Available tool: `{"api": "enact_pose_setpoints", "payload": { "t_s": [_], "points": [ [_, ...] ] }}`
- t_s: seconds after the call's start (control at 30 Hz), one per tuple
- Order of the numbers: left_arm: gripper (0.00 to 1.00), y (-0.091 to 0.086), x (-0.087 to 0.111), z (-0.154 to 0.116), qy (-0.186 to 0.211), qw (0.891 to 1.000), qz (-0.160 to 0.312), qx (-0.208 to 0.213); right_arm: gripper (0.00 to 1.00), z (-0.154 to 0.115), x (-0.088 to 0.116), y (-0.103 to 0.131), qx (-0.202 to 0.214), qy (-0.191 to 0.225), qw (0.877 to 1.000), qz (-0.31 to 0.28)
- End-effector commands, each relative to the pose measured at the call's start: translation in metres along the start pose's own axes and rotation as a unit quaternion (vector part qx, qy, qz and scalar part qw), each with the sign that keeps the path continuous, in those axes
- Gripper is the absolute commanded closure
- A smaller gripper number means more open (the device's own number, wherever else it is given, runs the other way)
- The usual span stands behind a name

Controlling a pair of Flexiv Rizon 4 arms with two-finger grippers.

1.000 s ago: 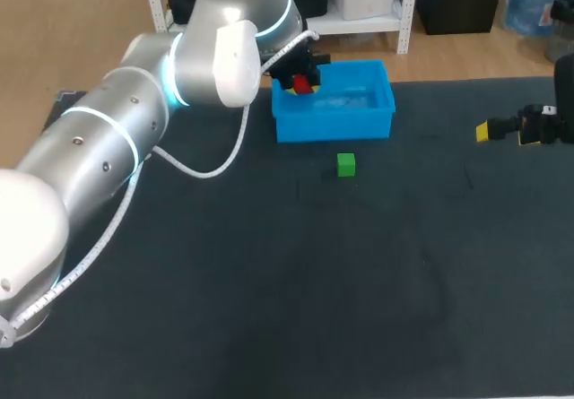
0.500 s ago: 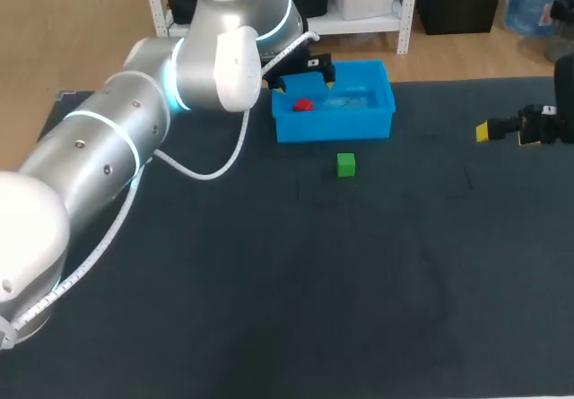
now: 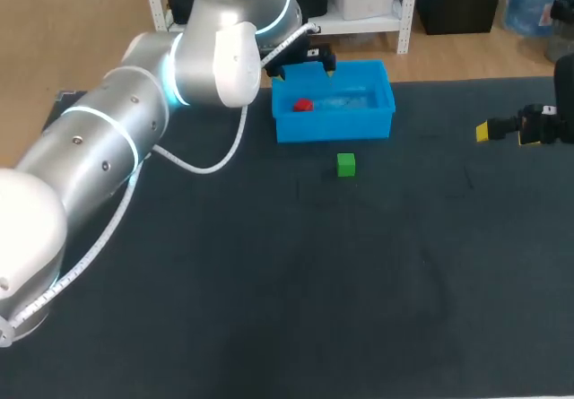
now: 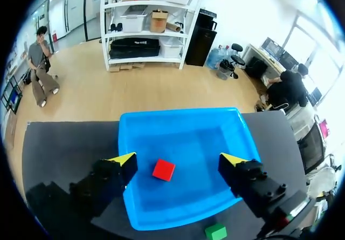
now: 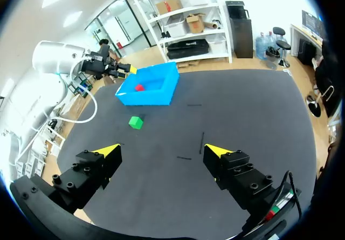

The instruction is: Use the left arm to pick the red cube and place it into the blue plastic box first, then use the right arm to grasp the green cube and put it into the same blue plastic box after the first action is fully finished.

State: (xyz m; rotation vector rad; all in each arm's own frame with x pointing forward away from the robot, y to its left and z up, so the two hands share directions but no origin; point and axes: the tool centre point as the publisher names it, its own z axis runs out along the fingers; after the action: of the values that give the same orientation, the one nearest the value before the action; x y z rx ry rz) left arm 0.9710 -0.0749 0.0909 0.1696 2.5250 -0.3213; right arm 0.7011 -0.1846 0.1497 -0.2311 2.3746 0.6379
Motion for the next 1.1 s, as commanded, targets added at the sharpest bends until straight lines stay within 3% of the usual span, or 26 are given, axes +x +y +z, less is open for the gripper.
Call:
{"api": "enact_pose_setpoints", "payload": {
  "t_s": [0.03,0.63,1.1],
  "points": [
    [0.0,-0.003,-0.022,0.001,0.088,0.996,0.005,-0.004,0.0,-0.001,0.0,0.0,0.0,0.0,1.0,0.0],
    [0.0,-0.005,-0.035,-0.046,0.082,0.996,0.022,0.006,0.0,-0.001,0.0,0.0,0.0,0.0,1.0,0.0],
    [0.0,0.009,-0.029,-0.072,0.057,0.997,0.041,0.017,0.0,-0.001,0.0,0.0,0.0,0.0,1.0,0.0]
  ]
}}
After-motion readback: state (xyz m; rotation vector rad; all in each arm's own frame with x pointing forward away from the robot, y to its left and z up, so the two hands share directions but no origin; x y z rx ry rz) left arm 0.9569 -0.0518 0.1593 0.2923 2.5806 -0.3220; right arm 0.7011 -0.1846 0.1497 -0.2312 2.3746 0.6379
